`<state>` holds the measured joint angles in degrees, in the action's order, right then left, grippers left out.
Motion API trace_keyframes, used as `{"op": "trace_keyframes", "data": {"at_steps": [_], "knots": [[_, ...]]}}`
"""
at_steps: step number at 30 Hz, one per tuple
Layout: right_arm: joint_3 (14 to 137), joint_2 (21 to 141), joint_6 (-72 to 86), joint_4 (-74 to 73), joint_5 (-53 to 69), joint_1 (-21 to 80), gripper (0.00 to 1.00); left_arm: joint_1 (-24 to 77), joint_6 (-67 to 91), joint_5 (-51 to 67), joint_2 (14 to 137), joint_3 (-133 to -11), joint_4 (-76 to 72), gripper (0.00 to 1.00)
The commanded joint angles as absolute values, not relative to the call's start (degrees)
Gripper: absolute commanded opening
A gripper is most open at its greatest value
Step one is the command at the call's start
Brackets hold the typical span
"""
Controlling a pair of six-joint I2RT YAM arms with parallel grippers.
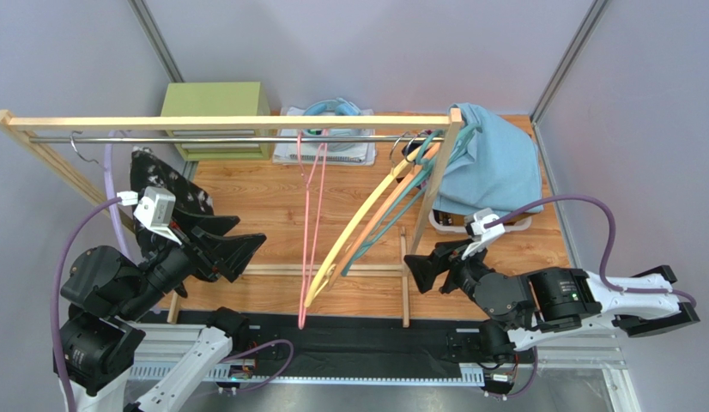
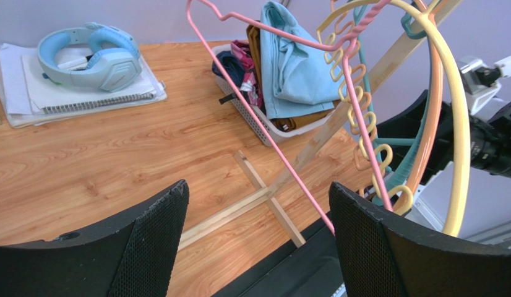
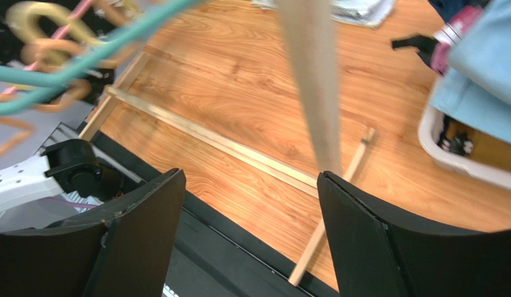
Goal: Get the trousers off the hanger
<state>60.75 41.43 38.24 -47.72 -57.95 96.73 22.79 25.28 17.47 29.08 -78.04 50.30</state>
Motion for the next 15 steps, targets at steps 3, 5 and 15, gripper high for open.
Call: {"op": "trace_keyframes", "data": {"at_steps": [3,5,15], "knots": [[51.34,37.88,47.46,-52.47,-58.38,87.91,0.78,22.59,28.56,18.63,29.35,-78.66,47.29,0.86],[49.58,41.12,46.06,-51.60,-51.38,79.95,0.81,22.59,29.53,18.90,29.53,-79.19,47.29,0.86],[40.52,51.15,32.70,-28.32,-35.16,64.34,0.81,22.59,33.13,16.19,28.30,-84.54,47.63,0.80]]}}
